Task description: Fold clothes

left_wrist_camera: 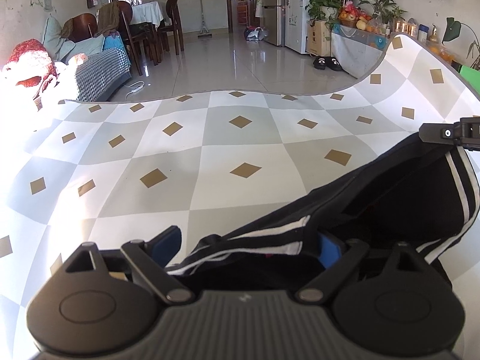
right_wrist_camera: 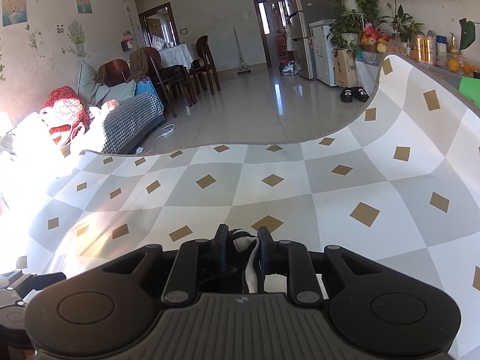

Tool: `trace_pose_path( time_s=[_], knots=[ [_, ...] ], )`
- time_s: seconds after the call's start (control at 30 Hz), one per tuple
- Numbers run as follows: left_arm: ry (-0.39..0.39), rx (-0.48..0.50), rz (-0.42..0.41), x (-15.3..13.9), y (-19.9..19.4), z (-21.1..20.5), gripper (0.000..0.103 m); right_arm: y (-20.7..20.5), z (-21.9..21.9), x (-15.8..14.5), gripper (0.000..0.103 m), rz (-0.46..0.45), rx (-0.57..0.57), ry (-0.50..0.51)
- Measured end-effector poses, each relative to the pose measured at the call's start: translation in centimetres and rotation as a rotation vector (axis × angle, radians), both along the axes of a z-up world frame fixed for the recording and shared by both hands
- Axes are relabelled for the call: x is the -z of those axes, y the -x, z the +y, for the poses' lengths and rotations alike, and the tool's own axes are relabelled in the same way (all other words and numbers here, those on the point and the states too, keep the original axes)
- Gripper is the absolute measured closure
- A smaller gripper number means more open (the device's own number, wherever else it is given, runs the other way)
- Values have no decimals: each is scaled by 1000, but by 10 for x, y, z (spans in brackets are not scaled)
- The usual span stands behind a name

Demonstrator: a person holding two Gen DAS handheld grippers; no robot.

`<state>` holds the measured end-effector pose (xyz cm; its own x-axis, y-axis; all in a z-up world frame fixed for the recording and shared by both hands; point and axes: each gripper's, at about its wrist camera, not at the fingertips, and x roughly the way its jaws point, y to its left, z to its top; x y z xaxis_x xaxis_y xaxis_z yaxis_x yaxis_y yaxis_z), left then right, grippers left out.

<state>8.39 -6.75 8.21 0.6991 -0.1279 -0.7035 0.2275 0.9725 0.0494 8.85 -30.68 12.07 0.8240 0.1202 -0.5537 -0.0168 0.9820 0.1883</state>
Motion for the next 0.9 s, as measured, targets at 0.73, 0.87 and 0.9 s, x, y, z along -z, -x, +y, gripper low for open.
trace_pose_path(
  time_s=[0.73, 0.87, 0.9],
  knots=[
    [58, -182, 44, 8, -25, 13, 0, -22, -17, 24, 49, 186, 68, -113],
    [92, -225, -6, -5, -22, 22, 0, -19, -20, 20, 49, 180, 76, -124],
    [101, -238, -22, -9, -21, 25, 0, -18, -20, 18, 49, 179, 75, -124]
  ],
)
